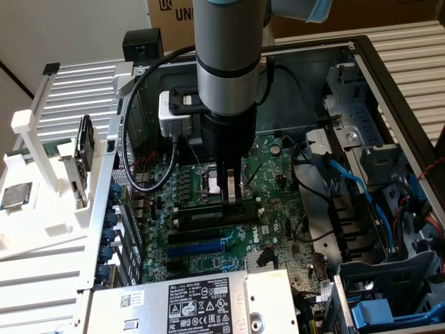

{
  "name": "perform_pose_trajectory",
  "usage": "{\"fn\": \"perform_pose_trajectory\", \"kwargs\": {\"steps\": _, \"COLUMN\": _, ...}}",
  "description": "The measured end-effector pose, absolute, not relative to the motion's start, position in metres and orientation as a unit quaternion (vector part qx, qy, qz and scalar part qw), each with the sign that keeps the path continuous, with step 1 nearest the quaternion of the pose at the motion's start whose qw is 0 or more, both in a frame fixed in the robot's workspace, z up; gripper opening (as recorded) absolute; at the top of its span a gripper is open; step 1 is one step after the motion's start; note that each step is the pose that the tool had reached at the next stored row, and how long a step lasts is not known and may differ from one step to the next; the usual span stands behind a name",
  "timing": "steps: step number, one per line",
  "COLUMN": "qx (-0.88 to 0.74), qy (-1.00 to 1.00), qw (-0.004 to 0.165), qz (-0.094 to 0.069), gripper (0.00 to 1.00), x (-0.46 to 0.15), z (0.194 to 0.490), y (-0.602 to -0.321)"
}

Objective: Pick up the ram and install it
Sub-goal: 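Insert the ram into the slot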

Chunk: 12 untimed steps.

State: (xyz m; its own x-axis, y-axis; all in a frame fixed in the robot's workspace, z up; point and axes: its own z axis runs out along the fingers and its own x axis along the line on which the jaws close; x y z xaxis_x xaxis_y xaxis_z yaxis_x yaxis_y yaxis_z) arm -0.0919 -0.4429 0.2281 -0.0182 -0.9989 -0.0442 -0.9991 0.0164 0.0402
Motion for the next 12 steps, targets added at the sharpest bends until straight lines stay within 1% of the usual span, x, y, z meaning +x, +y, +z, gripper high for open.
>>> {"fn": "perform_pose_trajectory", "kwargs": {"steps": 4, "qx": -0.701, "qy": 0.713, "qw": 0.002, "qz": 0.03, "gripper": 0.14, "x": -0.0918, "z": 0.228, "y": -0.4429}}
{"fn": "perform_pose_trajectory", "kwargs": {"steps": 5, "qx": -0.701, "qy": 0.713, "qw": 0.002, "qz": 0.03, "gripper": 0.21, "x": -0.0918, "z": 0.2281, "y": -0.4429}}
{"fn": "perform_pose_trajectory", "kwargs": {"steps": 12, "qx": -0.701, "qy": 0.713, "qw": 0.002, "qz": 0.03, "gripper": 0.21, "x": -0.0919, "z": 0.2282, "y": -0.4429}}
